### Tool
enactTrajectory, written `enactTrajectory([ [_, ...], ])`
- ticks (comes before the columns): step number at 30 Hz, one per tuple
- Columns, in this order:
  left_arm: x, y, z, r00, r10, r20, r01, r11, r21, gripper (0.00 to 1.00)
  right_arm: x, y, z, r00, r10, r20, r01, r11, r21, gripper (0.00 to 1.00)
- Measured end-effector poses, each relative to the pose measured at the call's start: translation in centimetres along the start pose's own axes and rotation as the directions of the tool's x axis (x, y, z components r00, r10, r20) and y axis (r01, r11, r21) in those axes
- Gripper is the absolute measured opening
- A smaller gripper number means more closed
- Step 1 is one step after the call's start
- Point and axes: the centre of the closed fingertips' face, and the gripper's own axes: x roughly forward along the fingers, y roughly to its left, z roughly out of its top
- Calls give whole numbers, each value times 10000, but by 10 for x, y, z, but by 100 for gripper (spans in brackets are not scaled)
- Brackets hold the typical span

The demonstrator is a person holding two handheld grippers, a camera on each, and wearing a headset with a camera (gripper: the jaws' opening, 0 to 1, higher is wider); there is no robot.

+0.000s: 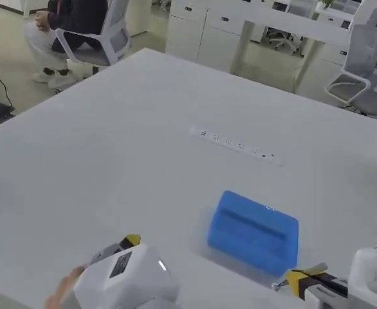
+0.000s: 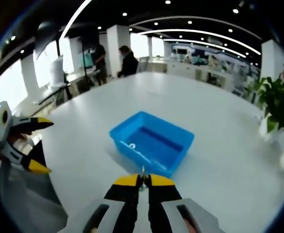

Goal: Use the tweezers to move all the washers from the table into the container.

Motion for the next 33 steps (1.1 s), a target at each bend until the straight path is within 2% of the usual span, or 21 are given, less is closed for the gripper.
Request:
enactTrajectory([
  [3, 0, 0, 0, 10000, 9, 29, -9, 10000, -10, 77, -3, 3, 13, 9998, 72, 204, -70, 9999, -92, 3],
  [10, 0, 1, 1, 10000, 53, 60, -53, 10000, -35, 77, -5, -6, 39, 9982, 76, 587, -51, 9991, -429, 3],
  [18, 0, 2, 1, 9999, 89, 69, -89, 9999, -65, 77, 0, -18, 52, 9973, -45, 727, 91, 9979, -634, 3],
  [22, 0, 1, 1, 10000, 74, 47, -73, 10000, -58, 77, 6, -24, 53, 9976, -97, 691, 142, 9977, -662, 3],
  [26, 0, 0, 1, 10000, 53, 32, -53, 10000, -23, 77, 16, -30, 49, 9988, -197, 448, 228, 9973, -699, 3],
  [29, 1, 0, 1, 10000, 54, 10, -54, 10000, -31, 77, 27, -36, 40, 9993, -365, 36, 367, 9942, -1007, 3],
  [31, 0, 1, 0, 10000, 61, -4, -61, 10000, -22, 77, 33, -39, 35, 9993, -322, -188, 304, 9954, -906, 3],
  [33, 0, 1, 0, 10000, 62, -12, -62, 10000, -24, 77, 42, -47, 31, 9989, -298, -364, 268, 9964, -805, 3],
])
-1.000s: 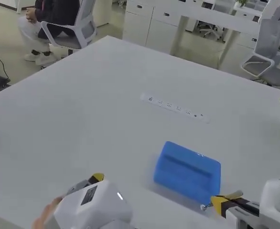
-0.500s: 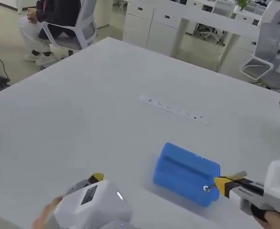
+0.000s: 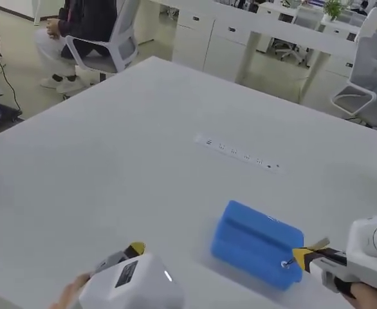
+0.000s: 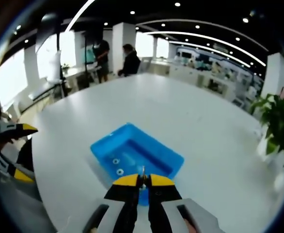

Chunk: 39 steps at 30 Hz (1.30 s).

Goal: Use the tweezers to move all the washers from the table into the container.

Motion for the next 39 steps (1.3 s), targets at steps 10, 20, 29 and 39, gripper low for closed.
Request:
enactTrajectory([
  [10, 2, 1, -2, 9999, 60, -125, -59, 10000, 73, 77, 25, 5, -15, 9963, 351, -788, -391, 9980, -490, 3],
  [20, 1, -1, 0, 9999, -134, -20, 133, 9998, -128, 76, 39, 7, -21, 9910, 656, -1166, -719, 9961, -509, 3],
  [29, -11, 0, 18, 9987, -230, 460, 234, 9997, -75, 68, 20, 7, 4, 9989, 398, -249, -413, 9969, -662, 4],
  [39, -32, -3, 84, 9711, -1402, 1931, 1628, 9809, -1066, 40, -36, 35, 40, 9805, 1366, 1412, -1257, 9886, -834, 3],
])
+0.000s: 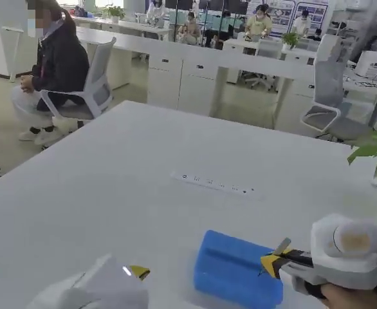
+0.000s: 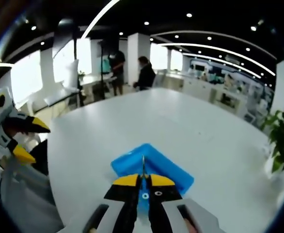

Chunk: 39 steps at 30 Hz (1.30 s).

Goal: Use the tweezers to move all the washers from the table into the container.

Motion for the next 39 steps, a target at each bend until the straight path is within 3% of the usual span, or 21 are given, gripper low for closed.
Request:
enactTrajectory([
  [3, 1, -9, 25, 9973, -546, 496, 558, 9982, -228, 32, -16, 17, 2, 9995, 277, 131, -274, 9994, -228, 3],
  [7, 5, -28, 53, 9863, -1406, 865, 1395, 9900, 193, 16, -34, 35, -1, 9982, 582, 141, -572, 9962, -657, 3],
  [10, 8, -49, 66, 9703, -2307, 730, 2263, 9720, 638, 13, -48, 46, -2, 9965, 809, 222, -783, 9918, -1010, 3],
  [14, 11, -65, 79, 9579, -2790, 674, 2711, 9566, 1067, 12, -62, 56, -5, 9905, 1353, 224, -1328, 9870, -908, 3],
  [16, 11, -72, 85, 9479, -3096, 753, 3010, 9475, 1078, 12, -68, 61, -6, 9862, 1639, 217, -1613, 9826, -925, 3],
  [17, 11, -80, 90, 9356, -3442, 788, 3354, 9360, 1071, 11, -70, 63, -6, 9841, 1771, 170, -1748, 9802, -935, 3],
  [19, 12, -85, 98, 9283, -3598, 932, 3499, 9306, 1073, 12, -76, 69, -7, 9775, 2106, 77, -2086, 9724, -1048, 3],
  [21, 12, -90, 103, 9159, -3901, 942, 3806, 9188, 1051, 12, -81, 73, -6, 9725, 2329, 40, -2307, 9657, -1187, 3],
  [24, 9, -96, 109, 8973, -4302, 984, 4201, 9010, 1081, 14, -87, 79, -3, 9619, 2732, 12, -2702, 9518, -1455, 3],
  [26, 8, -97, 112, 8890, -4469, 995, 4396, 8939, 873, 16, -91, 88, -4, 9486, 3162, -94, -3131, 9344, -1700, 3],
  [28, 4, -102, 113, 8716, -4804, 975, 4727, 8763, 929, 13, -93, 94, -2, 9436, 3310, -55, -3262, 9269, -1859, 3],
  [30, 0, -105, 113, 8643, -4952, 885, 4845, 8668, 1179, 9, -93, 100, 0, 9374, 3481, -54, -3414, 9162, -2099, 3],
  [31, -1, -106, 113, 8653, -4936, 872, 4821, 8671, 1252, 8, -93, 102, 1, 9368, 3499, -61, -3431, 9149, -2126, 3],
  [32, -2, -109, 112, 8580, -5075, 792, 4928, 8569, 1511, 8, -93, 104, 2, 9356, 3529, -54, -3452, 9116, -2235, 3],
  [33, -2, -110, 110, 8567, -5116, 667, 4982, 8539, 1502, 9, -93, 105, 3, 9339, 3575, -62, -3491, 9081, -2313, 3],
  [34, -3, -114, 108, 8469, -5298, 459, 5173, 8408, 1599, 11, -92, 107, 4, 9305, 3661, -99, -3577, 9028, -2387, 3],
  [35, -4, -116, 107, 8441, -5347, 401, 5224, 8369, 1635, 11, -92, 108, 4, 9294, 3689, -120, -3607, 9010, -2411, 3],
  [36, -4, -121, 105, 8352, -5493, 246, 5368, 8243, 1799, 11, -91, 109, 4, 9274, 3736, -196, -3664, 8961, -2504, 3],
  [39, -2, -128, 102, 8234, -5674, 71, 5543, 8068, 2046, 13, -88, 114, 4, 9279, 3716, -298, -3650, 8892, -2757, 3],
])
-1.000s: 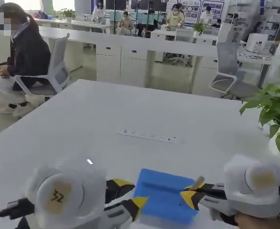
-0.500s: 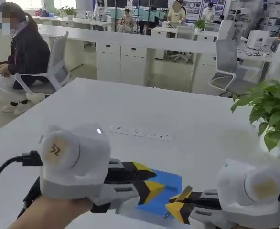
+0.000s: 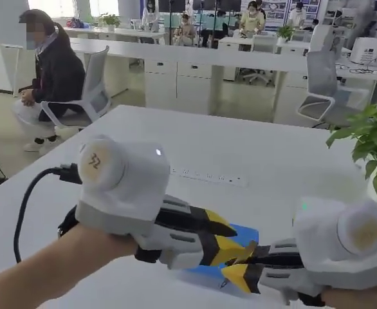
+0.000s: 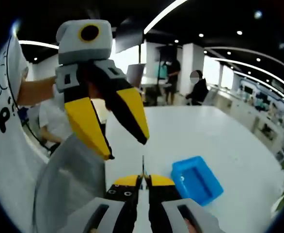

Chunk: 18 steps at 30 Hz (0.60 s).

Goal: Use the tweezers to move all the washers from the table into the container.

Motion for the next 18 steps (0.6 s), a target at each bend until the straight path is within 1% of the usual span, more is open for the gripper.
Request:
enactTrajectory([
  [1, 2, 0, -2, 9999, -92, -82, 93, 9999, 112, 13, 1, 2, -2, 9999, 81, -122, -82, 9999, -85, 3],
  [4, 6, 1, -11, 9985, -419, -358, 430, 9986, 298, 12, 5, 5, -4, 9995, 77, -321, -83, 9998, -175, 3],
  [6, 7, 0, -16, 9953, -839, -482, 854, 9960, 279, 11, 9, 9, -8, 9981, 307, -542, -307, 9995, 3, 3],
  [8, 10, -1, -22, 9904, -1249, -587, 1268, 9915, 304, 11, 13, 12, -14, 9967, 313, -749, -317, 9995, -43, 3],
  [10, 11, 0, -26, 9864, -1489, -693, 1517, 9877, 374, 7, 16, 14, -19, 9940, 359, -1029, -367, 9993, -66, 3],
  [11, 11, -2, -29, 9805, -1780, -833, 1825, 9819, 500, 2, 17, 14, -21, 9930, 346, -1125, -357, 9993, -72, 3],
  [12, 12, -2, -32, 9783, -1853, -925, 1916, 9794, 643, 0, 19, 15, -23, 9921, 322, -1216, -336, 9994, -95, 3],
  [13, 12, -1, -34, 9779, -1864, -946, 1942, 9776, 813, 0, 20, 16, -26, 9908, 338, -1307, -355, 9993, -104, 3],
  [14, 12, -4, -37, 9704, -2190, -1017, 2283, 9693, 914, 0, 22, 16, -29, 9890, 308, -1446, -330, 9994, -125, 3],
  [15, 11, -6, -39, 9644, -2425, -1051, 2515, 9643, 828, 0, 23, 17, -30, 9882, 280, -1505, -310, 9994, -175, 4],
  [16, 12, -5, -41, 9664, -2362, -1010, 2436, 9675, 684, 0, 23, 17, -33, 9869, 263, -1592, -301, 9993, -216, 4],
  [17, 12, -5, -42, 9656, -2391, -1025, 2463, 9671, 640, 0, 24, 18, -36, 9858, 257, -1660, -296, 9993, -210, 4],
  [18, 11, -5, -49, 9636, -2458, -1051, 2537, 9648, 699, 0, 25, 18, -40, 9848, 258, -1718, -299, 9993, -217, 4],
])
